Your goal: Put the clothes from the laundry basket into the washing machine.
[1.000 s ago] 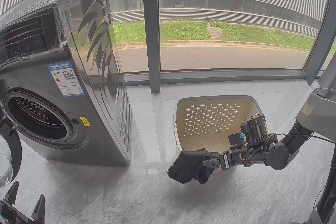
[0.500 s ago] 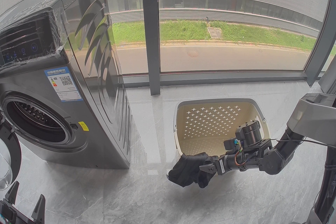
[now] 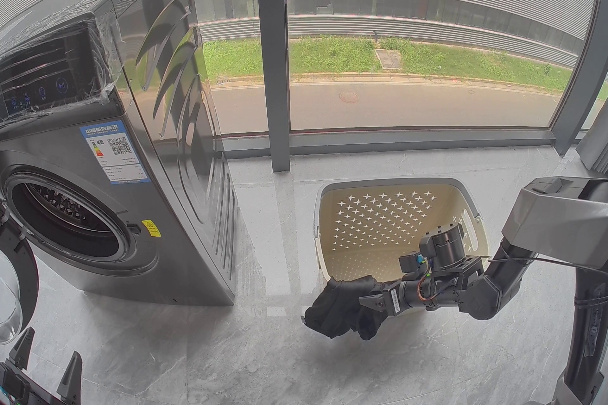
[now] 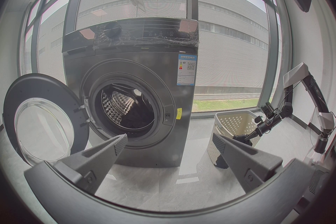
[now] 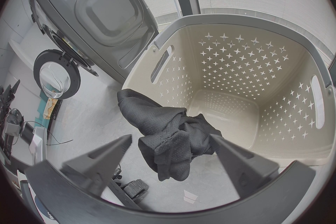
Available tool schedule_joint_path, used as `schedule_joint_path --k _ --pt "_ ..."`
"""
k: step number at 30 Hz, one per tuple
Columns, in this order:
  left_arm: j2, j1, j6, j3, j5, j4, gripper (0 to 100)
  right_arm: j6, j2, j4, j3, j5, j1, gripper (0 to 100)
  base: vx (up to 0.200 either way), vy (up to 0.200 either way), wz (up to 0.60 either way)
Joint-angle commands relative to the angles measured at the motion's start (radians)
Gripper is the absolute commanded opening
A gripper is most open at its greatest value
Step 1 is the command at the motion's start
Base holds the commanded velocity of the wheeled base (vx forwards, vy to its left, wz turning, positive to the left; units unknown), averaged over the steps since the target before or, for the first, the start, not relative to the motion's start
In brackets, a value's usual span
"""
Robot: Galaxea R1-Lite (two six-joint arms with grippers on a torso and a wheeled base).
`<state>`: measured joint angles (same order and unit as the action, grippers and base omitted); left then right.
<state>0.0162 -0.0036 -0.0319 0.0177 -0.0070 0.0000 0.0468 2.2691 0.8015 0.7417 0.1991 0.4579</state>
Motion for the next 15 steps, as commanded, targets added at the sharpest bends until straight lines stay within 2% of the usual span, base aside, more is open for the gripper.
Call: schedule_joint_path --k 1,15 --pt "-0.015 0.001 0.0 -0.016 -0.001 0.0 100 0.001 0.012 0.022 0.001 0.0 0.002 0 0.0 0.0 0.0" --pt "-0.015 0.001 -0.003 -0.016 0.001 0.002 100 0.004 0.001 0.102 -0.024 0.003 0.004 0 0.0 0.0 0.0"
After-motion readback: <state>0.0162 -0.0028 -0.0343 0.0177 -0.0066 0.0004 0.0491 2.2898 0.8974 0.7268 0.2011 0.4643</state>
